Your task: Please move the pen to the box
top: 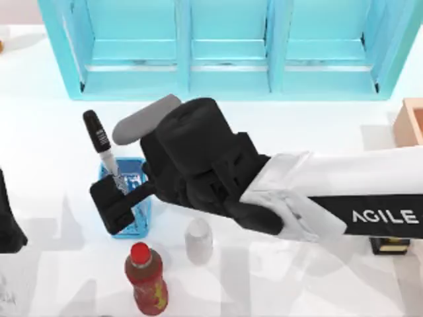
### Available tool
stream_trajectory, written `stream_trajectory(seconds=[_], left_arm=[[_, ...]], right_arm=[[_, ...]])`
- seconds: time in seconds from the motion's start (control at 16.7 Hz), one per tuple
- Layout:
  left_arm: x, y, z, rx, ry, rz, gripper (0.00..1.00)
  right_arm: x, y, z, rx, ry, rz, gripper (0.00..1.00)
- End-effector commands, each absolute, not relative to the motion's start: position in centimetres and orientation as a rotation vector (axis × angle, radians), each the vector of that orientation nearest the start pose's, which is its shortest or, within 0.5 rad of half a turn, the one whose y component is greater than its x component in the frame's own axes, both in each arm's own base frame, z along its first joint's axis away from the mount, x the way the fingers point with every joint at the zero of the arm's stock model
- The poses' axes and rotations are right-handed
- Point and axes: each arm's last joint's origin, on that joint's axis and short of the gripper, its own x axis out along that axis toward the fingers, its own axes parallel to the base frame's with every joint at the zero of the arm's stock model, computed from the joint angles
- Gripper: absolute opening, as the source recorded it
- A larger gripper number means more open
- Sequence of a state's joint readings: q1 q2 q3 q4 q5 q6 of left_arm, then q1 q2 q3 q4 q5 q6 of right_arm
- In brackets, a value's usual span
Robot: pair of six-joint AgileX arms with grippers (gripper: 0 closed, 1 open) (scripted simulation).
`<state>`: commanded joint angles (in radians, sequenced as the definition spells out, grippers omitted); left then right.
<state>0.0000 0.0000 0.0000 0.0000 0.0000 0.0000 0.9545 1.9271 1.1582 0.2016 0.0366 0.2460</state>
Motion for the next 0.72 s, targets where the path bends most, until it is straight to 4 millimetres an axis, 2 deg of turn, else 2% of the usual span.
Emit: stream_trajectory(seconds=[0.24,0.36,0.54,0.72], left_arm=[[10.6,-0.1,16.0,0.000,0.000,0.000,1.00],[10.6,-0.1,16.0,0.000,0.000,0.000,1.00],[10.6,-0.1,16.0,0.000,0.000,0.000,1.00],[10.6,-0.1,16.0,0.000,0.000,0.000,1.00]], right_arm=[[25.7,37.7,14.8,-0.070,0.620,0.840,1.00],[26.7,38.7,13.5,-0.071,0.621,0.840,1.00],[28.0,38.9,11.8,-0.070,0.621,0.839,1.00],[28.3,38.8,11.6,-0.070,0.620,0.839,1.00]])
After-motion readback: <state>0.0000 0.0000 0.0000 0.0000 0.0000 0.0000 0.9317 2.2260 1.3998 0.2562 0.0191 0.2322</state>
